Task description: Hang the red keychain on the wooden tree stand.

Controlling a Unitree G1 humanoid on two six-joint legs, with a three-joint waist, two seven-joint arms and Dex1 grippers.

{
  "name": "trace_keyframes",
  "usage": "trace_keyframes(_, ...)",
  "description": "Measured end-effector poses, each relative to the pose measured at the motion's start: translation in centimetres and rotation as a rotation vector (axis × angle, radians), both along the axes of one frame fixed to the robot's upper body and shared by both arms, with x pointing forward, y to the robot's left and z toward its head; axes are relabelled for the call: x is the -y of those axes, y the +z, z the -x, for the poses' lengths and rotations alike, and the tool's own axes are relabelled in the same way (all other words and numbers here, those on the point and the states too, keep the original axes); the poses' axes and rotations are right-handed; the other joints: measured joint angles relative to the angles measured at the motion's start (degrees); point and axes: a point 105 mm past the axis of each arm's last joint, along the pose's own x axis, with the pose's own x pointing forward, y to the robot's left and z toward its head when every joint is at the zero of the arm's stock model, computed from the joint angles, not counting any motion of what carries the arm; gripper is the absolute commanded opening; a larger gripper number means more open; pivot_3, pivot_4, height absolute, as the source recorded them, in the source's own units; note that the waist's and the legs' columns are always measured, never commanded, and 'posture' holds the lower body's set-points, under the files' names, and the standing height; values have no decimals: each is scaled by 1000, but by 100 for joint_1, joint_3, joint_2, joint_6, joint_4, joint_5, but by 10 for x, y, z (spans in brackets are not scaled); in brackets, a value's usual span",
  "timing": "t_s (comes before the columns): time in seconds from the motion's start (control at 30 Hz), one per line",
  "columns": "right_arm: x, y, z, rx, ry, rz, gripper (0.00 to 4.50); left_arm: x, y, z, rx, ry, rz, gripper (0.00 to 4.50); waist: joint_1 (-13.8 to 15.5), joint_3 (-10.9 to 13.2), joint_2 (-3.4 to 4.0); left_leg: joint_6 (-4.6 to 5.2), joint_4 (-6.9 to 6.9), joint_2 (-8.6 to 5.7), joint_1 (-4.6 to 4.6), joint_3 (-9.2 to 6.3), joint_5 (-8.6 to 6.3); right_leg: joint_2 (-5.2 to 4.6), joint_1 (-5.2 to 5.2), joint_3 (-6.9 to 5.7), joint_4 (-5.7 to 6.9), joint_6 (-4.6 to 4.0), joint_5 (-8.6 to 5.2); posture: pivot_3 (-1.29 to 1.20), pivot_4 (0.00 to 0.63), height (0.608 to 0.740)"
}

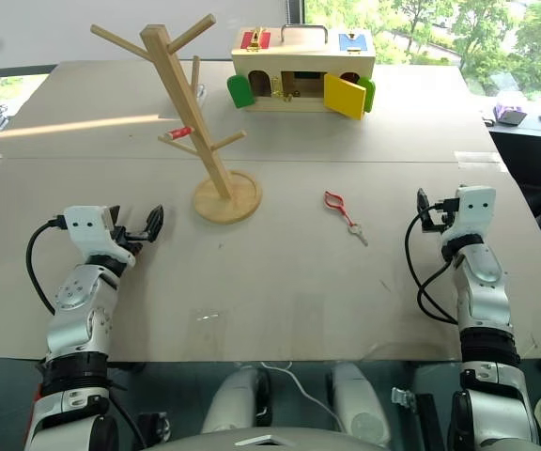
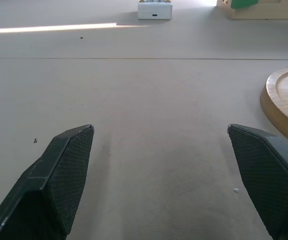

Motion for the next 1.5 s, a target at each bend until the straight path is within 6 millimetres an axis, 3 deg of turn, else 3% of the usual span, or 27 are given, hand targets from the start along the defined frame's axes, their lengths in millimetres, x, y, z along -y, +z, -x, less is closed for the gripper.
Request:
trace_keyframes(0.13,-1,0,0,-18,36,-3,4500,20,12,10,41,-118,12,4440,-1,0,0,0,0,0,-1,0,0,-1,0,0,0,0,0,0,150,735)
trace_keyframes(0.23,-3,2,0,-36,91,-16,4500,47,21,20,80,-256,2,4440,0,0,0,-1,0,0,-1,0,1,-1,1,0,0,0,0,0,150,735)
trace_keyframes(0.27,-9,4,1,-55,162,-19,4500,74,21,33,81,-400,-17,4440,-4,-1,2,2,0,0,1,2,-1,-2,3,1,-2,0,0,0,150,735)
trace_keyframes(0.3,-10,4,1,-57,170,-18,4500,80,21,35,79,-431,-18,4440,-5,-1,2,2,0,0,1,1,-1,-2,4,1,-2,0,0,0,150,735)
trace_keyframes(0.47,-43,12,2,-168,370,-7,4500,141,2,77,38,-806,16,4440,-53,-1,5,7,1,1,1,-8,-4,2,3,-3,-1,-1,-1,0,150,735)
trace_keyframes(0.53,-58,19,3,-202,413,-10,4500,151,3,85,61,-872,9,4440,-46,-1,5,7,1,1,0,-14,-4,3,3,-7,1,-2,-1,0,150,735)
trace_keyframes(0.63,-88,30,9,-243,465,-23,4500,159,11,91,133,-922,-20,4440,-40,-2,5,8,2,0,0,-20,-5,2,4,-11,0,-2,-2,0,150,735)
trace_keyframes(0.77,-115,25,14,-311,461,-98,4500,162,12,97,164,-963,-45,4440,-38,-2,4,9,2,0,-11,-24,-5,1,1,-15,-5,-2,-2,0,150,735)
trace_keyframes(0.9,-130,23,17,-334,447,-132,4500,162,12,97,168,-965,-47,4440,-42,-2,4,9,3,0,-12,-27,-5,1,1,-18,-5,-3,-2,0,150,735)
trace_keyframes(1.17,-143,-2,16,-361,383,-69,4500,162,11,97,167,-968,-55,4440,-46,-3,4,9,4,0,-14,-32,-5,1,0,-23,-5,-3,-3,0,150,735)
trace_keyframes(1.5,-149,-12,6,-332,357,-16,4500,161,7,99,151,-963,-48,4440,-51,-3,4,9,4,0,-14,-33,-5,2,0,-24,-5,-3,-3,0,150,735)
